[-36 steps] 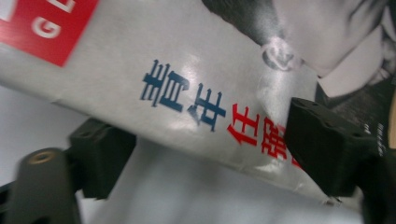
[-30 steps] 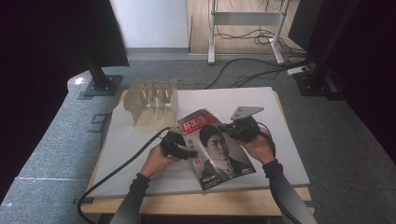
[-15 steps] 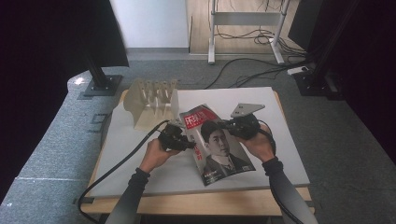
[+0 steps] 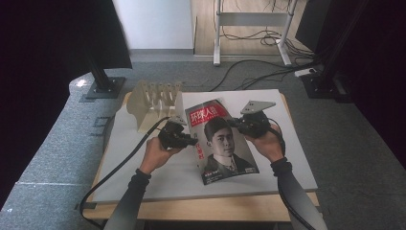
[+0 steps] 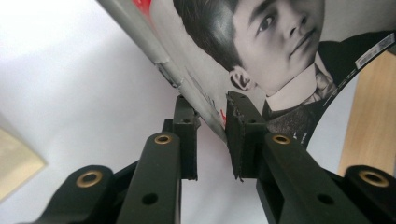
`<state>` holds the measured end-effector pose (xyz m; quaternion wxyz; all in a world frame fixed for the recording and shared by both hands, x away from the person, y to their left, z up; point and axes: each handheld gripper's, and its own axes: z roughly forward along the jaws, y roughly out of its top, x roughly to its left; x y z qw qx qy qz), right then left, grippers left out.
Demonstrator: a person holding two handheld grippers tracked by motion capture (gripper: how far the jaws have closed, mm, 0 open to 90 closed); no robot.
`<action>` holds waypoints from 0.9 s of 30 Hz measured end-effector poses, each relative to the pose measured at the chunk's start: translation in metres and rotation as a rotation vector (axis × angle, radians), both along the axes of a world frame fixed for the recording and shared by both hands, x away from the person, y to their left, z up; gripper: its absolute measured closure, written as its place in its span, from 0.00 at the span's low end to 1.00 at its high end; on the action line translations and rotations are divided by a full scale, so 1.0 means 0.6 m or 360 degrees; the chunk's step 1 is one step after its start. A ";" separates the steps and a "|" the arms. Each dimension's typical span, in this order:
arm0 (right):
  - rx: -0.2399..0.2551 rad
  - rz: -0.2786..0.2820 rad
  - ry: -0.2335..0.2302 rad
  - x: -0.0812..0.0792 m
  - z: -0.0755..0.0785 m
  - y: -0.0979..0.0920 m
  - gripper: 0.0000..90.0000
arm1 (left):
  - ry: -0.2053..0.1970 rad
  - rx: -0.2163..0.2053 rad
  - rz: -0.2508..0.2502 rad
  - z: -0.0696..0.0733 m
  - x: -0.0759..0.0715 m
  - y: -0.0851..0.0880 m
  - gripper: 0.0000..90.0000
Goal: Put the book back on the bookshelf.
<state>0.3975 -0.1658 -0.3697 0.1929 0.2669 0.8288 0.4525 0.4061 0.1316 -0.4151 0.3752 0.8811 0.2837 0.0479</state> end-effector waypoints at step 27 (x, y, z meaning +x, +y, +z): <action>0.0092 -0.0036 -0.0050 0.001 -0.013 -0.032 0.94 | -0.0432 0.0013 -0.0019 0.059 -0.055 0.010 0.88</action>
